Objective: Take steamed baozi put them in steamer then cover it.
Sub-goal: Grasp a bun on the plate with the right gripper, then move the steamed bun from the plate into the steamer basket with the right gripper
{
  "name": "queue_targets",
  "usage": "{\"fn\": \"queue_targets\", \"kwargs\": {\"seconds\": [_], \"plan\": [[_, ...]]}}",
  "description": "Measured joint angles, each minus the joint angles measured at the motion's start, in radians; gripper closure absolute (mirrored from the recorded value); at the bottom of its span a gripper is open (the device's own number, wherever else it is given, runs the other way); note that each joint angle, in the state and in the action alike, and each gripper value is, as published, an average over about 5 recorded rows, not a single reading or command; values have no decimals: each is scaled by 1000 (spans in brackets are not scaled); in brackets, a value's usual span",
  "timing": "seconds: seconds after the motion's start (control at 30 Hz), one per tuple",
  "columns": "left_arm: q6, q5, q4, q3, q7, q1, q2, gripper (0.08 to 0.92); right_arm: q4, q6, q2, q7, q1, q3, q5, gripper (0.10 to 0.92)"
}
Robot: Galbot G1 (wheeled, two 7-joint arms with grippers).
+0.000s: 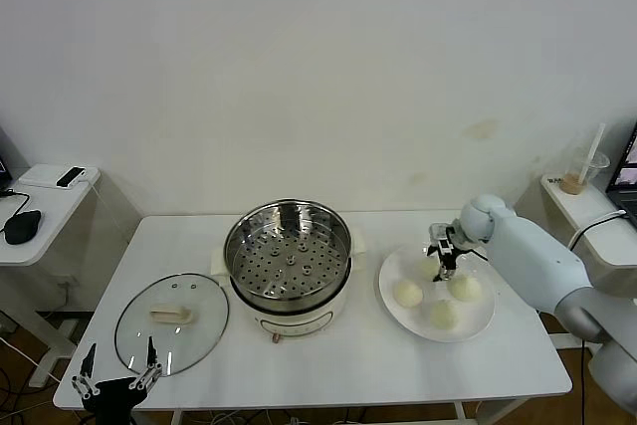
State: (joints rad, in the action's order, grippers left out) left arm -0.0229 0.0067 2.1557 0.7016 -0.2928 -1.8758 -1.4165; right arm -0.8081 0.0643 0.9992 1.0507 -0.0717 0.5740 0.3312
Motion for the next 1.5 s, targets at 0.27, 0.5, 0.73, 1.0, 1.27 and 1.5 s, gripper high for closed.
{"fn": "queue_targets", "kwargs": {"seconds": [0.27, 0.5, 0.73, 1.0, 1.27, 1.5], "plan": [[-1, 0, 1, 1, -3, 0, 0, 177, -4, -1, -11, 5, 2, 0, 4, 570], [1, -2, -3, -1, -3, 0, 8, 177, -41, 0, -40, 14, 22, 12, -18, 563], [2, -4, -3, -8, -2, 2, 19, 177, -148, 15, -107, 25, 83, 62, -84, 558], [12, -16, -6, -12, 4, 5, 32, 177, -276, 28, -170, 34, 226, 156, -195, 559], [17, -30, -10, -1, 5, 8, 45, 177, -322, 35, -136, 27, 402, 264, -310, 558], [20, -41, -13, 15, 8, 11, 52, 177, -318, 32, -14, 5, 512, 348, -402, 559]]}}
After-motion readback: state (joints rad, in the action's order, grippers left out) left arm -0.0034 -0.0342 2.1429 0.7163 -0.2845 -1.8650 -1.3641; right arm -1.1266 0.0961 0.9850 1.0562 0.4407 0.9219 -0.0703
